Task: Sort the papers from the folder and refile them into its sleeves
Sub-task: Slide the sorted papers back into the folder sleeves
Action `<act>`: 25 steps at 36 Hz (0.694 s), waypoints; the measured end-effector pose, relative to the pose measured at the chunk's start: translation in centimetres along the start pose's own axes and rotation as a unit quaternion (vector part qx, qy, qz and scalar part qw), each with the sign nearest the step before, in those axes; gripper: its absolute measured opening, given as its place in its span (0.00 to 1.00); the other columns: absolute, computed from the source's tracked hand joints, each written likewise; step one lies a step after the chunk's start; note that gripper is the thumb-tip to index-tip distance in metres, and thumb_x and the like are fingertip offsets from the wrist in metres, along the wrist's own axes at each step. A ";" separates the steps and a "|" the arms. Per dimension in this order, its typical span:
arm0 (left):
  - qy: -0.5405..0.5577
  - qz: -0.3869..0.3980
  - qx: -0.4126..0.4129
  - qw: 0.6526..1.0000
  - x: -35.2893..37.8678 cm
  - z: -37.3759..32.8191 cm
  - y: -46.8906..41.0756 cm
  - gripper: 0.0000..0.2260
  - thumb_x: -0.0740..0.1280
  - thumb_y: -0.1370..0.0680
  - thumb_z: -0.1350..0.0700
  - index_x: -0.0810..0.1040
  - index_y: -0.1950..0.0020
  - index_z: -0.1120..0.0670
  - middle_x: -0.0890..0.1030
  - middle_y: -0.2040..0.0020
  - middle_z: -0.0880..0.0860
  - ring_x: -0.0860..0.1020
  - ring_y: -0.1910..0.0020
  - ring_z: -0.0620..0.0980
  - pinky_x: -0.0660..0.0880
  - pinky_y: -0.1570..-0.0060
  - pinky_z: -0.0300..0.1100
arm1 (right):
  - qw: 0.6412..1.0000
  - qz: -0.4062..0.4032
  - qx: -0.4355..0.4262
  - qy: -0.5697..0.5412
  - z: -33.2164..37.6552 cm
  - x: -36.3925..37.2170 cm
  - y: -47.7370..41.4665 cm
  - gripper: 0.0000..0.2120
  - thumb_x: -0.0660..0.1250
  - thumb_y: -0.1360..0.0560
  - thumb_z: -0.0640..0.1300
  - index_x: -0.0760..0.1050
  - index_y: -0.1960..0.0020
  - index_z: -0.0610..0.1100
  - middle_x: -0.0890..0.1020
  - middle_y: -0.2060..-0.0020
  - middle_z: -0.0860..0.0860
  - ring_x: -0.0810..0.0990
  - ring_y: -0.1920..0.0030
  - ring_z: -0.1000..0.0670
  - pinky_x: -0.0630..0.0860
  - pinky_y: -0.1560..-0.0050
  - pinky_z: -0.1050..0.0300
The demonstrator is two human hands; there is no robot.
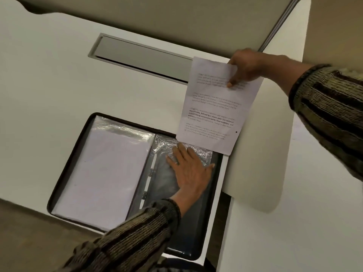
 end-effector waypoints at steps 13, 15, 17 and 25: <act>-0.146 0.029 0.088 0.985 0.7 -2.0 -0.4 0.32 0.53 0.13 0.46 0.53 0.16 0.64 0.43 0.17 0.71 0.40 0.19 0.76 0.43 0.27 0.80 | 1.000 -0.018 0.010 -0.013 -0.7 -3.7 -2.1 0.24 0.84 0.32 0.51 0.85 0.43 0.39 0.82 0.59 0.44 0.81 0.57 0.38 0.77 0.56 0.49; -0.128 0.036 0.093 0.987 0.8 -2.0 -0.3 0.30 0.55 0.13 0.51 0.53 0.16 0.64 0.42 0.17 0.72 0.42 0.18 0.75 0.54 0.25 0.77 | 1.000 -0.023 0.008 -0.017 -0.6 -3.8 -2.3 0.24 0.84 0.31 0.50 0.85 0.42 0.38 0.83 0.57 0.42 0.81 0.55 0.37 0.77 0.55 0.49; -0.110 0.044 0.095 0.988 0.9 -1.9 0.0 0.30 0.57 0.14 0.54 0.52 0.15 0.65 0.43 0.17 0.71 0.44 0.17 0.73 0.60 0.24 0.72 | 0.999 -0.027 0.006 -0.022 -0.4 -3.9 -2.4 0.24 0.83 0.31 0.50 0.84 0.41 0.37 0.83 0.55 0.42 0.80 0.54 0.37 0.75 0.55 0.50; -0.023 0.030 0.069 0.997 -0.8 -0.2 2.9 0.28 0.69 0.20 0.56 0.66 0.23 0.64 0.57 0.20 0.66 0.56 0.18 0.67 0.71 0.25 0.57 | 0.998 -0.033 0.015 -0.054 0.3 -3.6 -2.2 0.26 0.83 0.31 0.51 0.84 0.40 0.37 0.84 0.51 0.40 0.80 0.51 0.38 0.75 0.51 0.50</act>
Point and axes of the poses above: each hand's wrist, its own y-axis away from the middle knuckle, its own x-axis out of the palm, z = x × y, the point moved 5 cm from there along -y, towards the middle knuckle
